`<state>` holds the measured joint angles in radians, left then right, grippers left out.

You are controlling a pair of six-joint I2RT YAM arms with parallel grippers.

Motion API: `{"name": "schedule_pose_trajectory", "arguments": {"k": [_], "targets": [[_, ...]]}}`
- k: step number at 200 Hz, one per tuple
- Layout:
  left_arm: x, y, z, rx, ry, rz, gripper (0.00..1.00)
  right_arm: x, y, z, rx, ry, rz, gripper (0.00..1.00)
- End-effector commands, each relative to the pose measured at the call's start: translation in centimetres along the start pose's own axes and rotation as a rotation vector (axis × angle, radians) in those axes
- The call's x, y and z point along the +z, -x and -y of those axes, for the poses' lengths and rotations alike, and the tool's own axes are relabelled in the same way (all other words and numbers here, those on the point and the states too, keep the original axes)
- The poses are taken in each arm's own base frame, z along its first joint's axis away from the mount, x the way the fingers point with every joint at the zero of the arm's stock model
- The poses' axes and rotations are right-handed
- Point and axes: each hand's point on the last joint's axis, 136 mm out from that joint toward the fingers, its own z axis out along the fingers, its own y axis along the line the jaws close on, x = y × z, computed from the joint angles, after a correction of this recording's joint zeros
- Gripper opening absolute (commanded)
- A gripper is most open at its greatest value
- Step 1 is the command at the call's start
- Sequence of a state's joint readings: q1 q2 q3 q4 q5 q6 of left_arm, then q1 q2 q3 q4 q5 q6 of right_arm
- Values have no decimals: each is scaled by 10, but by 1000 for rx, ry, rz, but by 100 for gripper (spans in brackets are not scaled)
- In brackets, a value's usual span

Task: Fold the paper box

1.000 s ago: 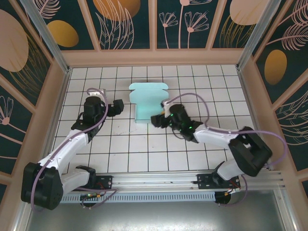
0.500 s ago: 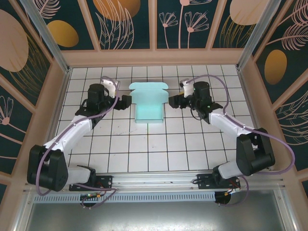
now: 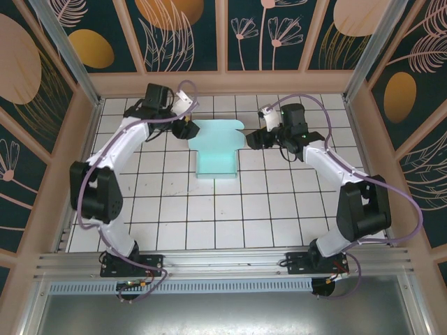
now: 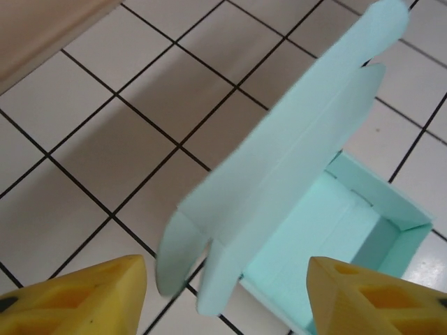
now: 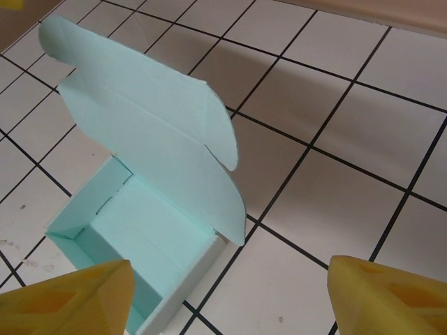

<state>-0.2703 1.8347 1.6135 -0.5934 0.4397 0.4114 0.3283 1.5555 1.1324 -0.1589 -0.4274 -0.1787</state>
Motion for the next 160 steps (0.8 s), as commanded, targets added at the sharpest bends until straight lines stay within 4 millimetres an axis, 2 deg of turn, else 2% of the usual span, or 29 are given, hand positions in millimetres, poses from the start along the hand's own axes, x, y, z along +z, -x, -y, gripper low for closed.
{"name": "schedule_pose_trajectory", "arguments": {"k": [1,39,55,71,93,114,139,149,160], "targets": [[12,-31,8,11,-108,-182,56,4,2,5,-13,-4,-21,74],[24,-46,5,7,-159,-306,55,10,-3,13,-10,-23,-48,74],[25,-43,5,10,-168,-304,42,11,-3,16,-10,-28,-53,74],[24,-40,6,11,-178,-294,34,12,-5,18,-9,-32,-56,74],[23,-44,5,13,-171,-308,19,14,-7,19,-8,-31,-64,74],[22,-47,4,9,-167,-318,10,14,-9,20,-8,-35,-69,74],[21,-45,5,15,-172,-315,11,15,-10,21,-7,-41,-73,73],[22,-47,4,18,-164,-321,17,15,-10,22,-6,-42,-72,73],[23,-49,1,19,-154,-333,17,14,-9,22,-7,-44,-71,73]]}}
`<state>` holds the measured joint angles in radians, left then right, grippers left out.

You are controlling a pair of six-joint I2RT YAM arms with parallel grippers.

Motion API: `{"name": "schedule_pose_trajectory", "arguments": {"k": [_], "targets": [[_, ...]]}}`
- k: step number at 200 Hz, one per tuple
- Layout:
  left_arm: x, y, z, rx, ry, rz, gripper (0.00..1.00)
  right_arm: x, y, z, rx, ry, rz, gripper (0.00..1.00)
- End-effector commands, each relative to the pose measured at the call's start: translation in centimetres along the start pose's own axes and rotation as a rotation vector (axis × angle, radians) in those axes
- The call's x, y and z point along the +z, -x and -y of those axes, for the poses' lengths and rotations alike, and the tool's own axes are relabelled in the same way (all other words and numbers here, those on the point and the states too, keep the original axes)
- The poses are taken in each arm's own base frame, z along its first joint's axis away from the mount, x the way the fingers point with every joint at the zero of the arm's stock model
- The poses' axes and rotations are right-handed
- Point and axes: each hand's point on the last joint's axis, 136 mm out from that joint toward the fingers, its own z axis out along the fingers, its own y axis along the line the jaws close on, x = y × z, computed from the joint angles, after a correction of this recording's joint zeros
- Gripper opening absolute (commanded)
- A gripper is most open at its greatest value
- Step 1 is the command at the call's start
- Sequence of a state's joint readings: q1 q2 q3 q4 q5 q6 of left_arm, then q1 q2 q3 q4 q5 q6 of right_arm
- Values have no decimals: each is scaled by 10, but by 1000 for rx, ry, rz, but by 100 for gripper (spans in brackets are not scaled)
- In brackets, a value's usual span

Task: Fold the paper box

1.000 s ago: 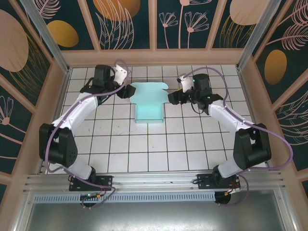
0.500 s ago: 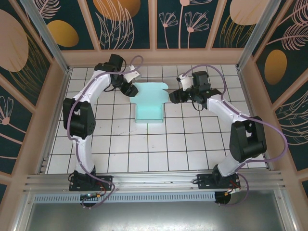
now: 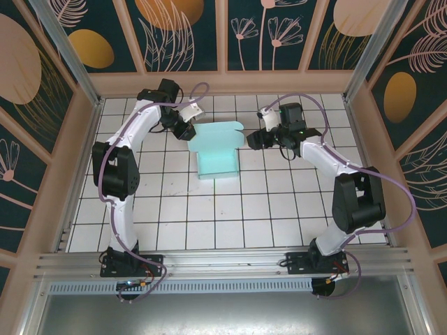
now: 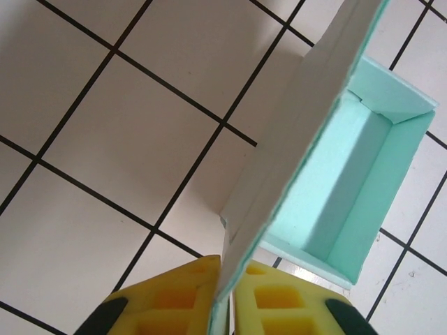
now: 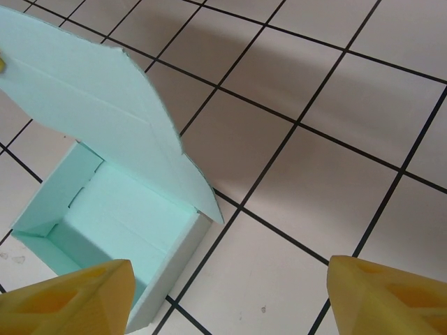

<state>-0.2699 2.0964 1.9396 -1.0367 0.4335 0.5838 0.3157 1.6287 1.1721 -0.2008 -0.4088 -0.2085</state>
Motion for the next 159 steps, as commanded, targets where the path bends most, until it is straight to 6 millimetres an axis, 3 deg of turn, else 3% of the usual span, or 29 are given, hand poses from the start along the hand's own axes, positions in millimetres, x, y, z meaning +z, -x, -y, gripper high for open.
{"name": "schedule_pose_trajectory", "arguments": {"k": [1,48,132,147,159], "targets": [[-4,-6,-2,6,5,-30,17,-1,5,6,-15,-22,-3,73],[-8,-7,-1,19,15,-34,26,-1,5,8,-15,-33,-3,73],[-6,-13,-5,0,34,-59,18,-2,7,9,-17,-35,1,73],[-4,-15,-6,-4,39,-69,25,-2,7,9,-18,-37,0,73],[-5,-16,-7,-3,45,-72,26,-1,6,10,-16,-39,-2,73]]}}
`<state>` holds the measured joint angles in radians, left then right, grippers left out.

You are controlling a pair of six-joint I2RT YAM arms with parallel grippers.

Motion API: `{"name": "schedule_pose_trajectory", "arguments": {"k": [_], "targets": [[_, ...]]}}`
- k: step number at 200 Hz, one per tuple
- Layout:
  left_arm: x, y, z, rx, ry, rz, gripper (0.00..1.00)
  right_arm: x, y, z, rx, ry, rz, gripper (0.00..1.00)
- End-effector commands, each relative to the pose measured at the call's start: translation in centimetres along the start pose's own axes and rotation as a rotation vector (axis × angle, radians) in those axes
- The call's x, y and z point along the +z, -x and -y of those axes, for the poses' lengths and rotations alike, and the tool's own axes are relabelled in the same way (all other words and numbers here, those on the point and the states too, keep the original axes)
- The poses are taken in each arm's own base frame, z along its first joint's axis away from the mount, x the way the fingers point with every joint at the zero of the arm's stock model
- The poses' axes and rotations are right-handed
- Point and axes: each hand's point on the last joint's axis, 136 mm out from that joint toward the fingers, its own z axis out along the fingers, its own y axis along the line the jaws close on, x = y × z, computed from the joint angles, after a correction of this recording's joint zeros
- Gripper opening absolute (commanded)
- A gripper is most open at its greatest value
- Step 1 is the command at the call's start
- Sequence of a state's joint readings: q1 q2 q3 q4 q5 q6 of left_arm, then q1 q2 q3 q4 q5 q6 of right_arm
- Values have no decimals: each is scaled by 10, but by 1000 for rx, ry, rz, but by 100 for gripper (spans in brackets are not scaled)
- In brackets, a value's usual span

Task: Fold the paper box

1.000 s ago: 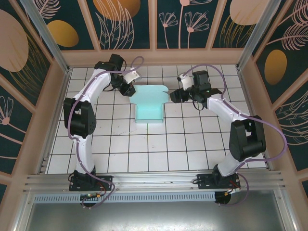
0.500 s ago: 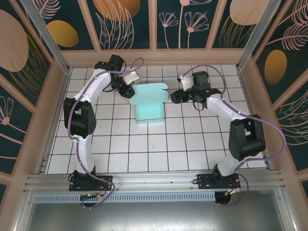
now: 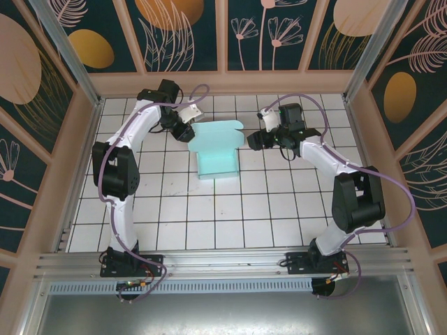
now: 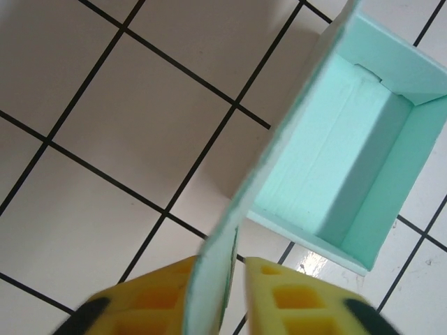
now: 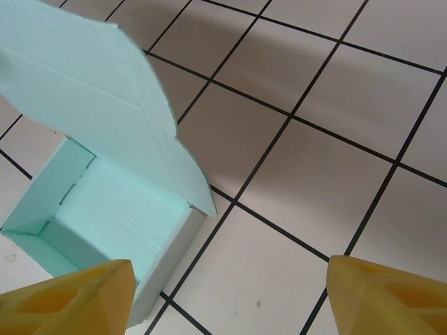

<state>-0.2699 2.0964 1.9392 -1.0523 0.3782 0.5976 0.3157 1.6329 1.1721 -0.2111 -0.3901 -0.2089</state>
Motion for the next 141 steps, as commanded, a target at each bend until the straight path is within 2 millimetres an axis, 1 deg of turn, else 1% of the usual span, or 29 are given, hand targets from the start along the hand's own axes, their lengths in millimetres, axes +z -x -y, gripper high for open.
{"name": "schedule_pose_trajectory", "arguments": {"k": [1,12,25,38,47,64,87,117,141], "targets": [[-4,-7,-1,-10,7,-29,25,-2,10,6,-21,-21,13,73],[-4,-8,0,-9,5,-30,23,-2,11,6,-21,-22,14,73],[-5,-8,1,-11,-1,-27,16,-1,10,6,-18,-21,11,73],[-4,-7,2,-11,-11,-21,12,-1,12,6,-18,-20,13,73],[-4,-6,3,-11,-16,-18,7,-2,12,6,-17,-17,15,73],[-4,-3,7,-6,-35,-3,0,-2,14,5,-18,-13,17,73],[-6,0,11,5,-55,23,0,-4,16,5,-22,-17,18,73],[-6,-2,13,14,-52,35,0,-11,21,5,-35,-28,33,73],[-7,-1,20,21,-76,55,0,-15,24,3,-50,-29,42,73]]}}
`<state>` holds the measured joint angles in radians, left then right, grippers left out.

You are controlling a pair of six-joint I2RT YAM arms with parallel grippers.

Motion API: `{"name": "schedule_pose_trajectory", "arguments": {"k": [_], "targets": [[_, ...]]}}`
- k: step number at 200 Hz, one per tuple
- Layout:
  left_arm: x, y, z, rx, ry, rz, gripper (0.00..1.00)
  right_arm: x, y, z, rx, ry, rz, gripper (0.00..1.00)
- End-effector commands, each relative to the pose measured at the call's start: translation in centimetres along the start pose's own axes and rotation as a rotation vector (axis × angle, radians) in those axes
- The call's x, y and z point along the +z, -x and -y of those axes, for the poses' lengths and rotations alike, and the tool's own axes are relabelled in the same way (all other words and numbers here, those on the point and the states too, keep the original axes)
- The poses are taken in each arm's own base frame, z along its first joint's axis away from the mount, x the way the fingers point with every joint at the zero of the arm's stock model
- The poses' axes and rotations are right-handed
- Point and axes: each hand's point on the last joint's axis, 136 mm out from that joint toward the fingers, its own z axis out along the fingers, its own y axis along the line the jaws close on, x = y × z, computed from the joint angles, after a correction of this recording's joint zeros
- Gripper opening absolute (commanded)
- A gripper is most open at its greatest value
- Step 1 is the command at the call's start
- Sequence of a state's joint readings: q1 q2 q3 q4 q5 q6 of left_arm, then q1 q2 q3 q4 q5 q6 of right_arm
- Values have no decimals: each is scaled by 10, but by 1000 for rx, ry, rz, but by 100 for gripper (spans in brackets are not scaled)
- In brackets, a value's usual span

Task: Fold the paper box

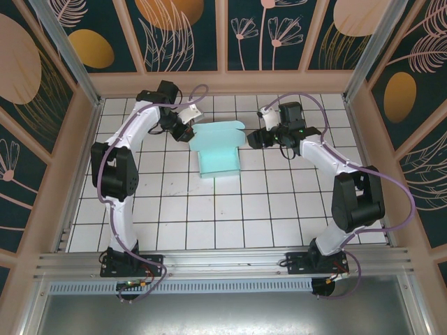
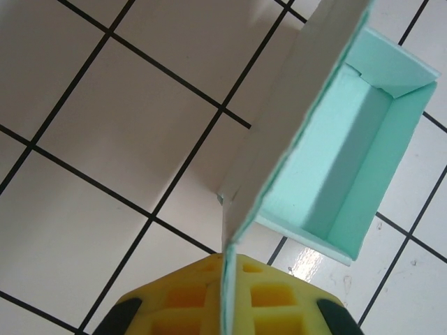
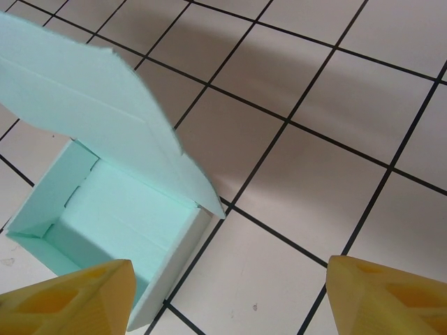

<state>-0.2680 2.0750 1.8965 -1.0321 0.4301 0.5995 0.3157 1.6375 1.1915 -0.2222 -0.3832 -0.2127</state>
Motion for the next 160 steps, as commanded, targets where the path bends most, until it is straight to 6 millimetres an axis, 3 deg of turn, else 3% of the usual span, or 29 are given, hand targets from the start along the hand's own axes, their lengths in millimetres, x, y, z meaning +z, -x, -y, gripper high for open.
{"name": "schedule_pose_trajectory", "arguments": {"k": [1,49,99,129,160], "targets": [[-7,-1,12,22,-34,27,0,-14,19,2,-46,-22,40,73],[-10,0,31,63,-97,52,0,-17,12,-6,-206,28,-2,72],[-4,-5,44,79,-131,21,0,-17,-5,-30,-404,217,-96,73],[-6,-5,47,88,-141,16,0,-16,2,-34,-442,310,-110,73],[-8,-3,48,95,-140,26,0,-4,7,-29,-450,345,-123,72]]}}
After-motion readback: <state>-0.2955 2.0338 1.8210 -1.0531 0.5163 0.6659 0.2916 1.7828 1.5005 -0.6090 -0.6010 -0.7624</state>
